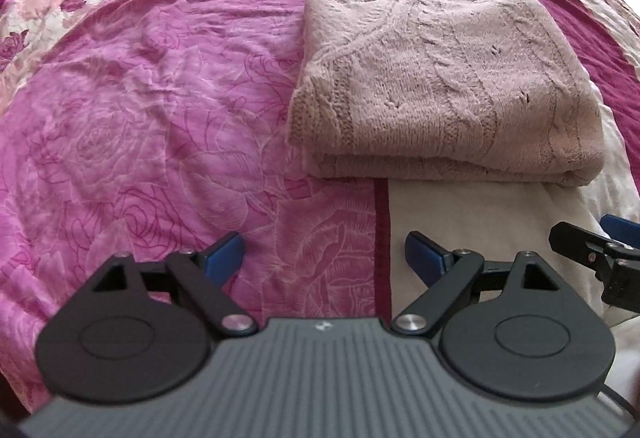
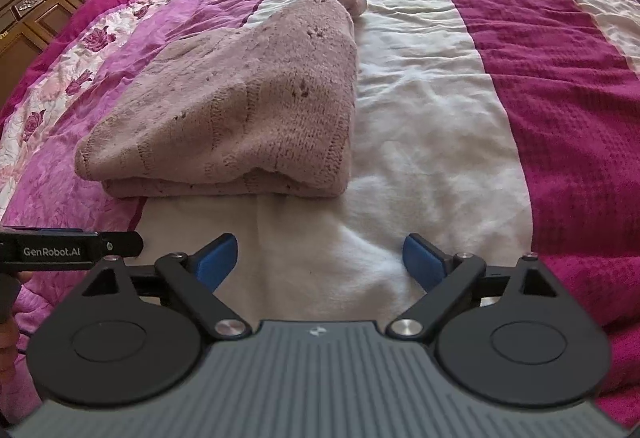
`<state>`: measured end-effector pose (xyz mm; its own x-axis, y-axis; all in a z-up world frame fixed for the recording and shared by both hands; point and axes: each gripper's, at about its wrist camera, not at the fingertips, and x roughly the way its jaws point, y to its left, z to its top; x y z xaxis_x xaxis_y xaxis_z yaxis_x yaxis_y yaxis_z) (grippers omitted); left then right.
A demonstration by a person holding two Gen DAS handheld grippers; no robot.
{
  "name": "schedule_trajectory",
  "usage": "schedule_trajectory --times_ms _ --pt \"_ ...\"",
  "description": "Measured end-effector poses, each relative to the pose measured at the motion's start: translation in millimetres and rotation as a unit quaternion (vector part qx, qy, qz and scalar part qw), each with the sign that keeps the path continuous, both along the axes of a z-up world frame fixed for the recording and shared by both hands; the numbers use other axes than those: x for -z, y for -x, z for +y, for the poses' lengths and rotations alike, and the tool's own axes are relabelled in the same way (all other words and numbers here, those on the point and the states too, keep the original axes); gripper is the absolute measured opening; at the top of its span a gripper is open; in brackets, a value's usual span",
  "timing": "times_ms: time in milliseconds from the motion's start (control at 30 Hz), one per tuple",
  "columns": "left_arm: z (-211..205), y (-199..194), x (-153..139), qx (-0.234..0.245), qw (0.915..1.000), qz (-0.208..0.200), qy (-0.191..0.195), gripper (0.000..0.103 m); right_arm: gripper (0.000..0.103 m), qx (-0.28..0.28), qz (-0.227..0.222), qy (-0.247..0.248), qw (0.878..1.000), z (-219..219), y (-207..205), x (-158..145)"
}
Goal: Fold small clothes
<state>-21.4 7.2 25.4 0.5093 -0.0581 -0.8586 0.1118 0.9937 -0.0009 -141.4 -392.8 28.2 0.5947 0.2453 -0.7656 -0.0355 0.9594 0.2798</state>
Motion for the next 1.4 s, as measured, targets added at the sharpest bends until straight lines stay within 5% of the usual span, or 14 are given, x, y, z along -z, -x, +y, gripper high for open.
schedule_trajectory --times_ms 1400 --pt "-3.4 1.9 2.9 0.0 0.9999 -0.007 -0.008 0.091 0.101 -0.006 -0.01 0.001 1.0 2.2 -1.8 5.7"
